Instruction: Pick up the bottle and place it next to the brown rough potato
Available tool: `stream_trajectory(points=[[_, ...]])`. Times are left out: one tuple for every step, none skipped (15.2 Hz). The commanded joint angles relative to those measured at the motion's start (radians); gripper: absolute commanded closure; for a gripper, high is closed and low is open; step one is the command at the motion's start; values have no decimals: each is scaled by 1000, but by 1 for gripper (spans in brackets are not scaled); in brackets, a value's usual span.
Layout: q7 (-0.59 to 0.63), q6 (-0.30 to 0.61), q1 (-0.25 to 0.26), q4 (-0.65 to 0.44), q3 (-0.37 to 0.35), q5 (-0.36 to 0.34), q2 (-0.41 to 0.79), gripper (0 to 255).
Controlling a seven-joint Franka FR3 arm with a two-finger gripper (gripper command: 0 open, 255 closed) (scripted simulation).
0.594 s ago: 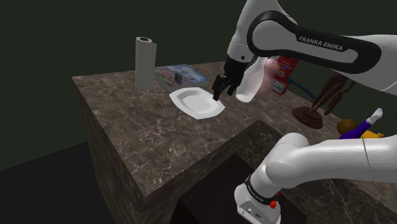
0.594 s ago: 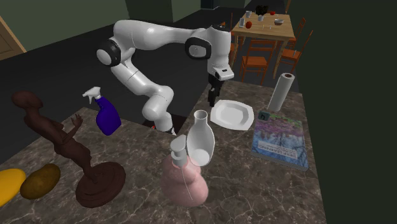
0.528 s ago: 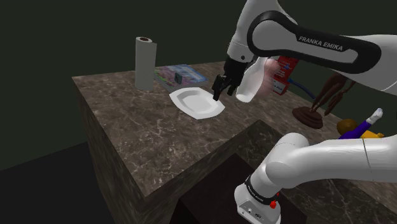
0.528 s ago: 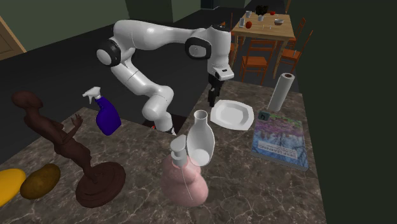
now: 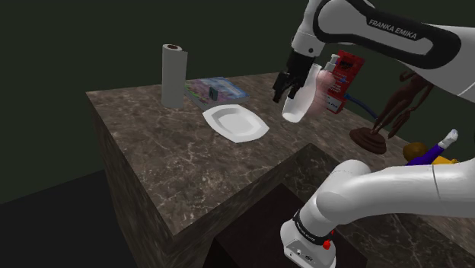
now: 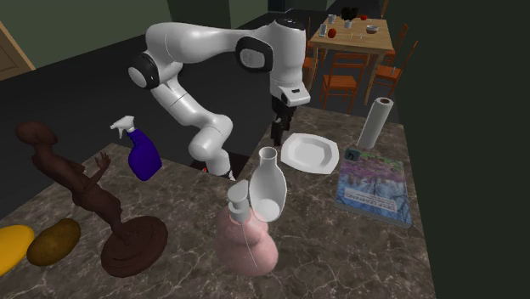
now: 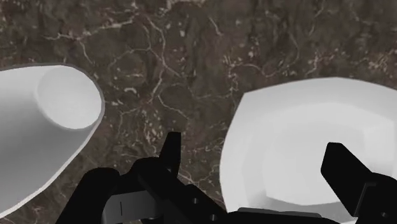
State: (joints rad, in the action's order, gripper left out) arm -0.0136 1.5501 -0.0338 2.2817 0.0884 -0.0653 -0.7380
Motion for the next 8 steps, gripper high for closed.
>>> stream_trajectory(points=[[-37, -28, -12, -51, 33, -22, 21, 0], [-57, -42, -17, -78, 50, -33, 33, 0], [-76, -56, -23, -106, 66, -43, 45, 0], [-96, -70, -28, -134, 83, -52, 58, 0], [-116, -83, -32, -164, 100, -61, 72, 0], [-135, -97, -36, -194, 117, -70, 87, 0], [-156, -110, -40, -226, 133, -78, 103, 0], [-176, -124, -43, -259, 150, -86, 120, 0]])
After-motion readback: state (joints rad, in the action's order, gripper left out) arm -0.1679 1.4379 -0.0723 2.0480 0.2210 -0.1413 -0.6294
